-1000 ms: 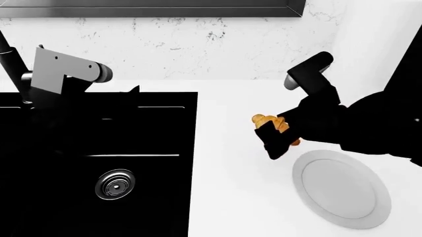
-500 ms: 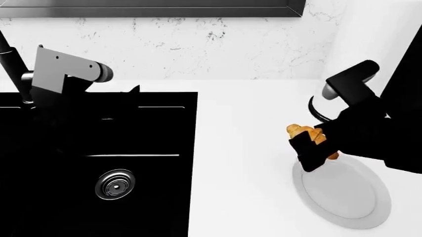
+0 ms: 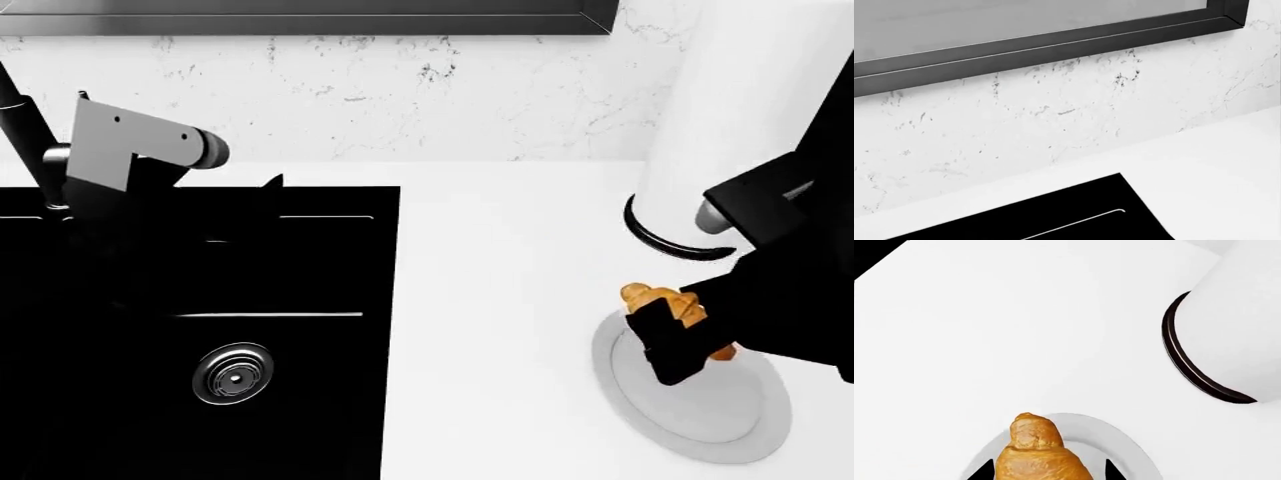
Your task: Place the pastries on the plates.
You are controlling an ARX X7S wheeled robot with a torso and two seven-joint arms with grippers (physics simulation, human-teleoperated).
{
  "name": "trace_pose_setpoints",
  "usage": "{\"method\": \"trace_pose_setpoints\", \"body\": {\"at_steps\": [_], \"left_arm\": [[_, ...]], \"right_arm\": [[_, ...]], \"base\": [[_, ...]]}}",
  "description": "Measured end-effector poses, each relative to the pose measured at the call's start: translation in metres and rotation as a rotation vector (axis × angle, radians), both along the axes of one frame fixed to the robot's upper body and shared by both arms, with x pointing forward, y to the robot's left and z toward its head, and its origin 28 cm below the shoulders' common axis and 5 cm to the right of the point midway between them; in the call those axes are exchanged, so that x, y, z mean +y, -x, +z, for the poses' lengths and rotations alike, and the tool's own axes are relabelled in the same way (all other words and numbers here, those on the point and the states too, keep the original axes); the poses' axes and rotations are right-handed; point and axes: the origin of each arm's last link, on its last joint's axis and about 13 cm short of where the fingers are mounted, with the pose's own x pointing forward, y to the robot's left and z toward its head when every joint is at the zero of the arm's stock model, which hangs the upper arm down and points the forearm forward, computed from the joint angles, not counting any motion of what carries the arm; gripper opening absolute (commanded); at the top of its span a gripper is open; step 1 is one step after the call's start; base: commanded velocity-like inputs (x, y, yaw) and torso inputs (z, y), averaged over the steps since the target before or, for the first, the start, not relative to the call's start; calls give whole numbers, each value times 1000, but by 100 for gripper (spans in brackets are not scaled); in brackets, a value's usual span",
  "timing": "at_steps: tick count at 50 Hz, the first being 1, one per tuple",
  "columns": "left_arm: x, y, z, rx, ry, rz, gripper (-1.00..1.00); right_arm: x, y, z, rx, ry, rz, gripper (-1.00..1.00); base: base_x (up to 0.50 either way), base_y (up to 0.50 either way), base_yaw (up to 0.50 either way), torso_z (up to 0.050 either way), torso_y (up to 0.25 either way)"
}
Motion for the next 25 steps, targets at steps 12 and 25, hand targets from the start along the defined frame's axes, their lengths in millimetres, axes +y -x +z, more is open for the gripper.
{"method": "trace_pose_setpoints", "body": {"at_steps": [12, 25], "left_arm": [[1, 1, 2, -6, 2, -1, 100], [1, 1, 2, -7, 2, -4, 100]], "right_arm": [[-4, 9, -3, 17, 9, -11, -100], [-7, 16, -7, 47, 3, -10, -100]], "base": [[0, 0, 0, 0, 0], [0, 0, 0, 0, 0]]}}
